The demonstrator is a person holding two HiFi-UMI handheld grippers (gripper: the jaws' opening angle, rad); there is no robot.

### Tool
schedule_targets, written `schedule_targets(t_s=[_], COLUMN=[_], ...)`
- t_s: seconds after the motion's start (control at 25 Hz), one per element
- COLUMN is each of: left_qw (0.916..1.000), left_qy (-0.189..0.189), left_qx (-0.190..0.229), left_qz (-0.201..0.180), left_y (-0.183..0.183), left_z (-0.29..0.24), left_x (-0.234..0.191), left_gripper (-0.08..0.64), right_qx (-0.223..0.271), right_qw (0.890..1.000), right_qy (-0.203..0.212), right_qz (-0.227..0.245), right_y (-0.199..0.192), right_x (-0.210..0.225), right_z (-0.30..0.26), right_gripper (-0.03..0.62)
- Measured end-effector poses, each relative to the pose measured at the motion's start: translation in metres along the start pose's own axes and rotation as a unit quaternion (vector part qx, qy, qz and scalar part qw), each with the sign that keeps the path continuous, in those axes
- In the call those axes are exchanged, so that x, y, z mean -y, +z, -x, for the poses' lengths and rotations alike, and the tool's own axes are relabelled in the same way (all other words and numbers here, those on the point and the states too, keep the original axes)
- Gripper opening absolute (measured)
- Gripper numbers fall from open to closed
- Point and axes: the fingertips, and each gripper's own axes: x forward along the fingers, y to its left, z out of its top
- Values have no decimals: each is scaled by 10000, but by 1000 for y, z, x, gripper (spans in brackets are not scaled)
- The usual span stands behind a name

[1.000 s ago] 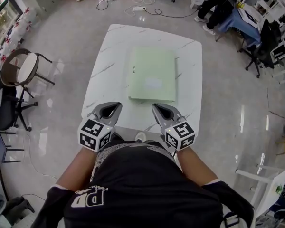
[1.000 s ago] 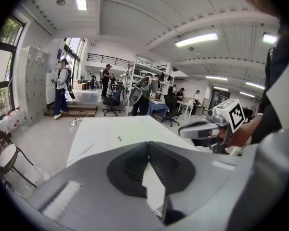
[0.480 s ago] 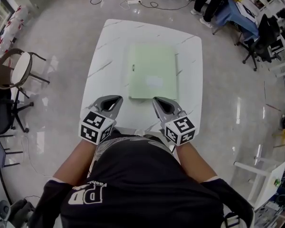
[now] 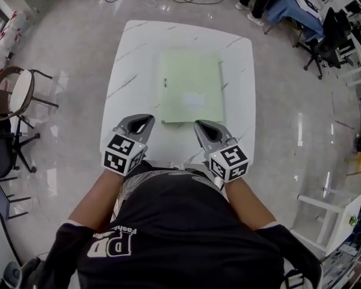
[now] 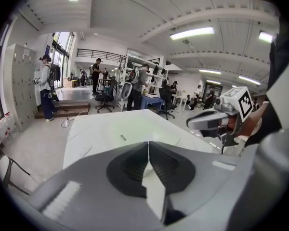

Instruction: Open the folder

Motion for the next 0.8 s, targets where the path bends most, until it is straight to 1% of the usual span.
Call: schedule_targets(t_s=[0.2, 0.48, 0.72, 0.8], left_qw=[9995, 9973, 9943, 9937], left_qy=[-59, -200, -151, -152], left_qx=[-159, -506, -912, -974], left_qz=[-259, -494, -528, -528], left_y=[-12, -36, -65, -70], left_z=[-27, -65, -86, -90], left_x=[-5, 4, 0, -1], left_gripper=[60, 58, 58, 57], right_qx=[-55, -111, -129, -132], right_qw=[9999, 9998, 9998, 9998], right_qy=[-83, -145, -168, -169], right_qz=[-28, -20, 11, 20], right_y=[-7, -13, -15, -16], right_x=[5, 10, 13, 14], right_z=[1, 8, 15, 16], right_gripper=[-2, -2, -2, -2])
